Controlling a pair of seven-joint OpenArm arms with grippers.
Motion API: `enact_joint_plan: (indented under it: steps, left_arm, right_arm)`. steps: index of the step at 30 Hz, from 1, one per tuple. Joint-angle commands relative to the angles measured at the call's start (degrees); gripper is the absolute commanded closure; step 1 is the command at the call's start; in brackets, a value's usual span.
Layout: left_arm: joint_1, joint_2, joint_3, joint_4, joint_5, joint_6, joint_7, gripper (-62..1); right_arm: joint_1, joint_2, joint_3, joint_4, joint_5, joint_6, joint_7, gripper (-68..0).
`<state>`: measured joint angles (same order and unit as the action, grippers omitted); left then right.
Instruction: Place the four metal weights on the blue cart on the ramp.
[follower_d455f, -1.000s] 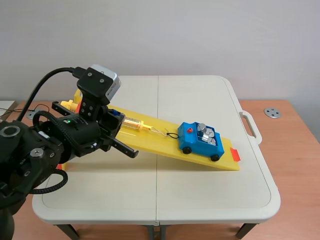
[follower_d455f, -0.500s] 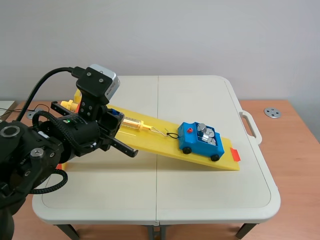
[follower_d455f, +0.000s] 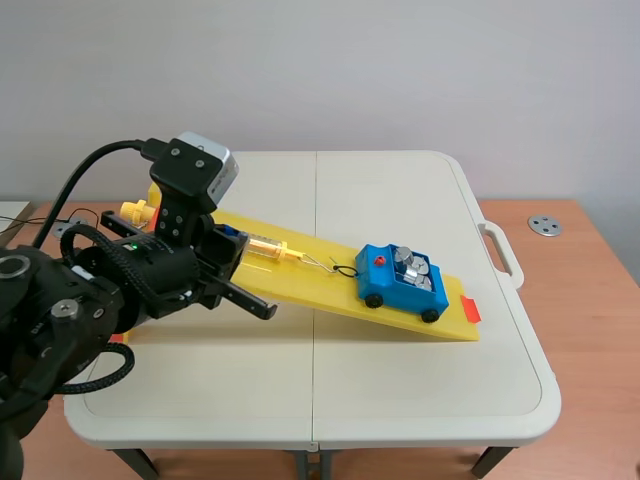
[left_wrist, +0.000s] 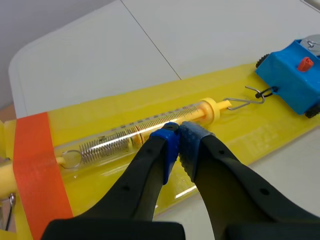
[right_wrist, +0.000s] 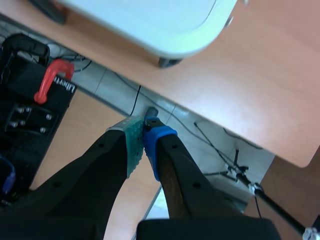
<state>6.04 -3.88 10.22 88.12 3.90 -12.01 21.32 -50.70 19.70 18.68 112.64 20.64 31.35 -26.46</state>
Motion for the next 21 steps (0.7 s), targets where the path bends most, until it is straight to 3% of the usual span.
enact_joint_plan:
  steps: [1,5,10,13,16,21]
  left_arm:
    - [1.9,-0.8,-1.0,11.9,-3.7,2.2,-3.9,-3.6]
    - [7.0,-3.7,-1.0,18.8,-5.0,1.8,-0.2,-3.6]
    - [14.5,-5.9,-1.0,26.2,-5.5,1.8,2.4,-7.0]
    - [19.1,-5.9,-1.0,29.5,-5.5,1.8,2.7,-16.5]
    - [23.2,-5.8,-1.0,32.3,-6.1,1.8,2.7,-29.8]
    - [27.6,-5.5,-1.0,34.8,-6.1,1.8,0.6,-50.6]
  right_arm:
    - [4.2,2.5,2.8,5.4,3.4,1.5,8.3,-0.6]
    - [8.9,2.5,2.7,5.4,3.5,1.6,9.0,-1.3]
    - [14.7,2.5,2.1,5.4,5.5,2.1,9.5,-9.2]
    - [17.6,2.5,0.9,5.4,6.1,3.8,9.5,-18.3]
    - [19.8,2.3,-1.0,5.4,6.3,4.1,9.5,-32.3]
    - [22.3,-1.0,-3.7,5.4,7.1,4.0,10.2,-48.6]
